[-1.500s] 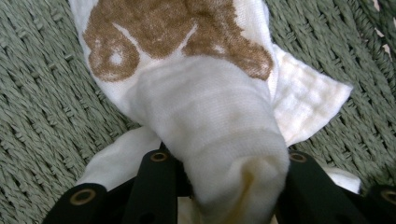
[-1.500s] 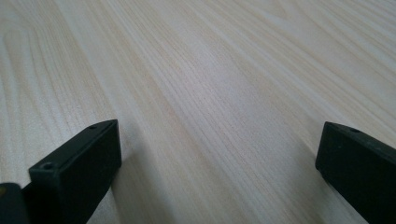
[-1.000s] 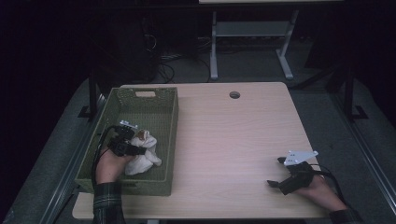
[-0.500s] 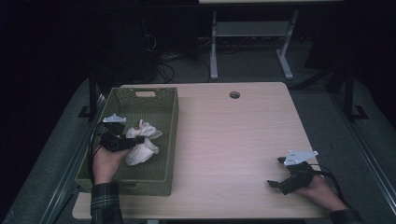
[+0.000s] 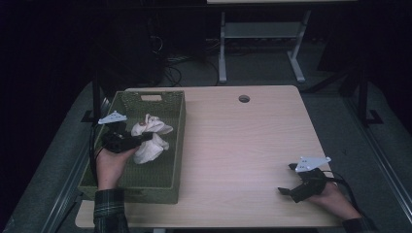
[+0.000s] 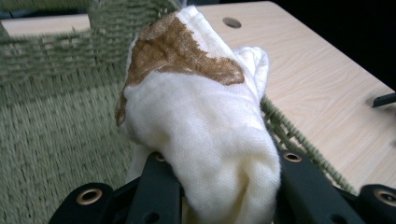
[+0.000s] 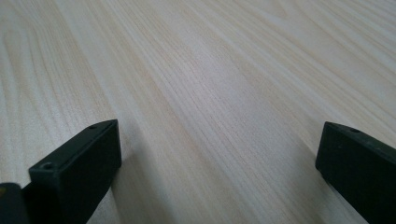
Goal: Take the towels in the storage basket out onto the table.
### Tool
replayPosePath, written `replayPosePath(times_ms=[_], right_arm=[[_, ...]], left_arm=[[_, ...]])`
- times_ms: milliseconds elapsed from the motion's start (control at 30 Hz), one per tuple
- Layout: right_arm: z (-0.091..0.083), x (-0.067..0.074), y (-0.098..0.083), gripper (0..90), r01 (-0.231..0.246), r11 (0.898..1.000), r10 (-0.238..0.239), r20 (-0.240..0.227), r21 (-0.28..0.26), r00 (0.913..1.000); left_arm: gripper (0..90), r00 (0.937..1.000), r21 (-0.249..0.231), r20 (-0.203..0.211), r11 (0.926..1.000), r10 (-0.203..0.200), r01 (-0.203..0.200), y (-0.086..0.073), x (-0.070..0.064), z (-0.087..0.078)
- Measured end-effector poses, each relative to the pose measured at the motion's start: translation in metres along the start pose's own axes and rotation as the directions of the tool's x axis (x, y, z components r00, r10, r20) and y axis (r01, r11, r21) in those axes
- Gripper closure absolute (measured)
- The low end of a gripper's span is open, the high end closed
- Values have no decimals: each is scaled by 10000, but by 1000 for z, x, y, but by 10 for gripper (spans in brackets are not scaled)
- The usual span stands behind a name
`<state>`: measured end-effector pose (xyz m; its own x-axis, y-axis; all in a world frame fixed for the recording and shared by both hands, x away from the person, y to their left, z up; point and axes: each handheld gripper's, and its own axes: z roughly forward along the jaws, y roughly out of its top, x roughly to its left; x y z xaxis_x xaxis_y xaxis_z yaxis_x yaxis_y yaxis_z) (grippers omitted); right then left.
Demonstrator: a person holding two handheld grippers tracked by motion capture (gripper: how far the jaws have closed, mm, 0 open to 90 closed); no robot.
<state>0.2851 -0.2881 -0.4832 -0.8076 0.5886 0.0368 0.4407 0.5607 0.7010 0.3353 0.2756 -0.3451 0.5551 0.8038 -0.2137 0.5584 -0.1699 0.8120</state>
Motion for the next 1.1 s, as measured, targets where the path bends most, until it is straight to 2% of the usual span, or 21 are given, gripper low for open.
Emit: replayPosePath(times_ms=[333,533,833,967,1100], right_arm=[[0,0,0,0,-9,10000,9,18,-3,10000],[0,0,0,0,-9,10000,9,16,-7,10000],[0,0,0,0,-37,10000,37,35,-4,10000],[0,0,0,0,-50,10000,50,35,0,10000],[0,0,0,0,-35,10000,35,34,-3,10000]], left_arm=[[712,9989,-521,278,9979,389,-374,20,-16,-2],[712,9958,-790,573,9946,719,-673,33,-29,2],[713,9870,-1060,1105,9888,1165,-1049,49,-52,10],[713,9804,-1071,1286,9849,1494,-1360,56,-64,16],[712,9743,-1115,1551,9828,1632,-1469,61,-74,24]])
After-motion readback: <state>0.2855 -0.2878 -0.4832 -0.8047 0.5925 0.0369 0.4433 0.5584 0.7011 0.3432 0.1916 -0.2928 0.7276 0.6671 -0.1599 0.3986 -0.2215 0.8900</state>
